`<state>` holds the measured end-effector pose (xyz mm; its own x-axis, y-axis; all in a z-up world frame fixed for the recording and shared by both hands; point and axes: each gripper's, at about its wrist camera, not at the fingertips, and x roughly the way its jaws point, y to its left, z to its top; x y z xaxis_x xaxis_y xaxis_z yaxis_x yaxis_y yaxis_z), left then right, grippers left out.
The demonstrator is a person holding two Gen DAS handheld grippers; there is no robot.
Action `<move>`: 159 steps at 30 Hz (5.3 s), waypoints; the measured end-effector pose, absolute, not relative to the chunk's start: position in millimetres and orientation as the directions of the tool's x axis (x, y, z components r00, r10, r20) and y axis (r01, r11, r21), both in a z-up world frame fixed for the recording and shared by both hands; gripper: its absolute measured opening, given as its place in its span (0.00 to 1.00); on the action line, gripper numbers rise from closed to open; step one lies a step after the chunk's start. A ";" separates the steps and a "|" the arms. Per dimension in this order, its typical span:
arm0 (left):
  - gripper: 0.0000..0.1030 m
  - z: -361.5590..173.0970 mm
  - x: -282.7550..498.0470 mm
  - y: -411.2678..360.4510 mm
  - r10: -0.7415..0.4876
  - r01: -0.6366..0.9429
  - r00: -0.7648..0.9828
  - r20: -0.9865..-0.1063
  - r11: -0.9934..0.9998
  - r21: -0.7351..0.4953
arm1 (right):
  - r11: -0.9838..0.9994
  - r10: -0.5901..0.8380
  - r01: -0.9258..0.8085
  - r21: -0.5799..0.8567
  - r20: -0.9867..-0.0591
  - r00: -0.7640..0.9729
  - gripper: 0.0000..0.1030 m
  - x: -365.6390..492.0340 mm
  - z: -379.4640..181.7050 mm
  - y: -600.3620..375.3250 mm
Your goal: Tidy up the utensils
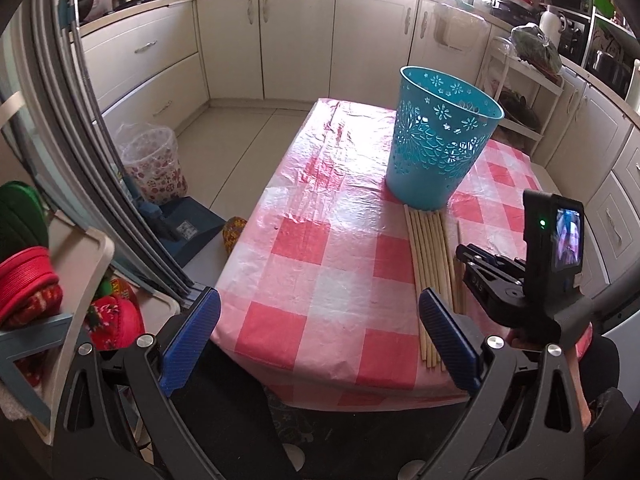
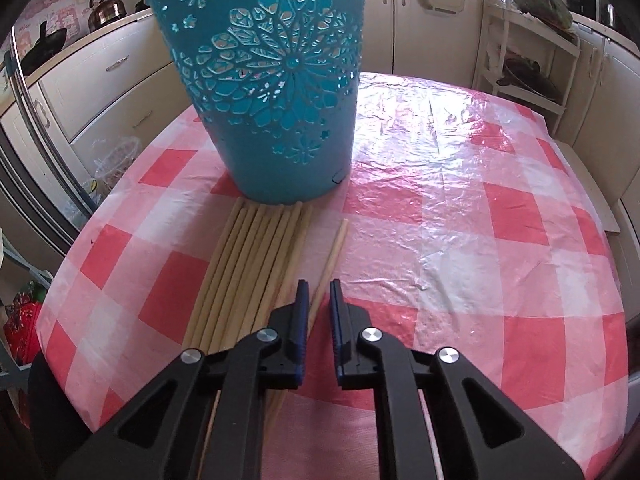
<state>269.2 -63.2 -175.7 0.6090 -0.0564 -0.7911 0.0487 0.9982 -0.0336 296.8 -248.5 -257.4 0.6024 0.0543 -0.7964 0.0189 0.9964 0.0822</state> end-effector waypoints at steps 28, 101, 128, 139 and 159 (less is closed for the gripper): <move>0.85 -278.3 384.3 -158.4 0.051 0.104 0.455 -0.889 0.989 0.110 | 0.960 0.253 -0.055 0.276 -0.758 0.601 0.07 284.4 -260.7 -289.1; 0.69 -134.1 384.0 -106.1 -0.086 0.055 0.836 -0.542 0.996 -0.072 | 0.963 0.248 -0.069 0.259 -0.764 0.596 0.19 276.7 -259.5 -289.0; 0.73 -216.0 311.9 -37.9 -0.133 0.004 0.709 -0.692 0.983 -0.185 | 0.893 0.293 -0.143 0.428 -0.309 0.905 0.05 319.7 -70.9 -285.5; 0.73 -201.3 303.0 -36.5 -0.122 -0.001 0.743 -0.658 0.983 -0.184 | 0.929 0.167 -0.020 0.370 -0.370 0.914 0.06 405.9 -85.4 -273.8; 0.77 -187.3 281.5 -27.9 -0.109 -0.028 0.753 -0.649 0.980 -0.197 | 0.962 0.164 -0.033 0.270 -0.480 0.862 0.33 238.0 -142.5 -275.4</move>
<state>281.5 -27.9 -187.3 0.7532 -0.1091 -0.6487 -0.0280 0.9799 -0.1973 238.0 -275.4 -142.5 0.8616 0.1641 -0.4804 -0.0329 0.9624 0.2697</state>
